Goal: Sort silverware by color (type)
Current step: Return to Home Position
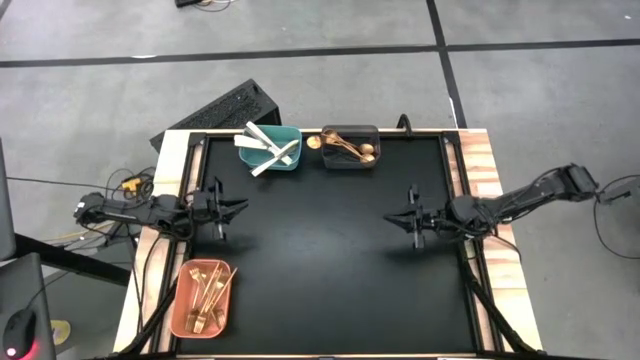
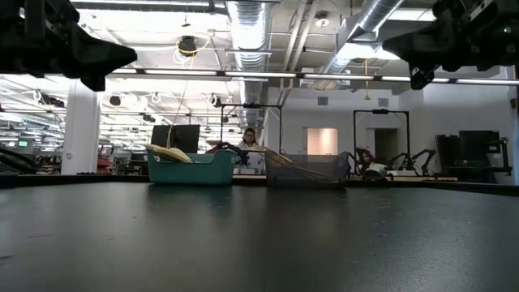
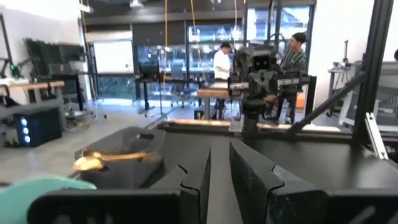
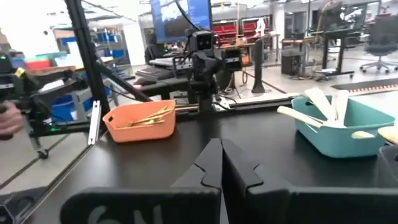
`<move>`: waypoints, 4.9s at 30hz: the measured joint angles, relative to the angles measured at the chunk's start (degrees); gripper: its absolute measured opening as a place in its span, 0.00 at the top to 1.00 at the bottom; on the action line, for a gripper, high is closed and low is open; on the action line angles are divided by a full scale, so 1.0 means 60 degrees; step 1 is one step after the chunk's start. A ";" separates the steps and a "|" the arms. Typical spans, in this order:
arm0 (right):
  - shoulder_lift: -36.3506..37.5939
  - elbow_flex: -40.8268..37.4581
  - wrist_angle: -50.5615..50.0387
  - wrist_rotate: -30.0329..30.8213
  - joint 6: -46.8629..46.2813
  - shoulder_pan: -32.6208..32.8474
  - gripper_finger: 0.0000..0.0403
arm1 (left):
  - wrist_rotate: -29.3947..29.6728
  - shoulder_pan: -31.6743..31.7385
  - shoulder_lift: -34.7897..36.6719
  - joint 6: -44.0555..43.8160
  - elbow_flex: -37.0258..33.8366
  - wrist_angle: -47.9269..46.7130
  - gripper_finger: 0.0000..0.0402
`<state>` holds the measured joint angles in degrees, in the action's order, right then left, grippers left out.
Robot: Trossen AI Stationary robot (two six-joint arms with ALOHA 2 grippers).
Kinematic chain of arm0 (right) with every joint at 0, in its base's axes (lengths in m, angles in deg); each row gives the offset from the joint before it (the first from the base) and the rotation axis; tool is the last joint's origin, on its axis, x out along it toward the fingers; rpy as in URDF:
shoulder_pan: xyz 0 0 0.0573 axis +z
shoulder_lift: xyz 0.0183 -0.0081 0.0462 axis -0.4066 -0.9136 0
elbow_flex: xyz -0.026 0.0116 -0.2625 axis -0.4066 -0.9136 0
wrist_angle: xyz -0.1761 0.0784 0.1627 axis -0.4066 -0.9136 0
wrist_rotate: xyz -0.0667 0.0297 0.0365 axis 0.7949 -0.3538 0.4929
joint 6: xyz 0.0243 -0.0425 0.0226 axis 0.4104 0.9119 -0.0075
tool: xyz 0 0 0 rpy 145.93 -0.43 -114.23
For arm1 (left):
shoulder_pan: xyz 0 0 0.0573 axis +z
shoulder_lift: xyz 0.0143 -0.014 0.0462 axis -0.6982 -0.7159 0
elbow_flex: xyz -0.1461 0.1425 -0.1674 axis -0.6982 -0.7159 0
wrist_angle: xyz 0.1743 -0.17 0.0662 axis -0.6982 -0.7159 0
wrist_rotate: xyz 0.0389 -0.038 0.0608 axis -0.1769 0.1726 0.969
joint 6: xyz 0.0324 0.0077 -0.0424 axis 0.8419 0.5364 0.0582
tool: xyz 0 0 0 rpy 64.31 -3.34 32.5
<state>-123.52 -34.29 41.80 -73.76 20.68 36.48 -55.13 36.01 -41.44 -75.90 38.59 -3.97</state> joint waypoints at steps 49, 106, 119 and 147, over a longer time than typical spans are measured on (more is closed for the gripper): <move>0.6604 -0.1249 -0.5475 -0.1869 -0.0302 -0.1544 0.93 | -0.1004 0.0000 0.0307 0.0117 -0.0014 -0.0703 0.88; 0.5983 -0.1276 -0.5584 -0.1880 0.0273 -0.1526 0.93 | -0.1434 -0.0007 0.0283 -0.2754 -0.0050 -0.0861 0.88; 0.5983 -0.1279 -0.5587 -0.1876 0.0276 -0.1526 0.93 | -0.1438 -0.0010 0.0283 -0.2754 -0.0050 -0.0857 0.88; 0.5983 -0.1279 -0.5584 -0.1873 0.0272 -0.1529 0.93 | -0.1441 -0.0009 0.0283 -0.2752 -0.0051 -0.0857 0.88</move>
<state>-87.62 -41.96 8.30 -84.99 22.32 27.31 -63.78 35.96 -39.74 -92.41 38.29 -9.11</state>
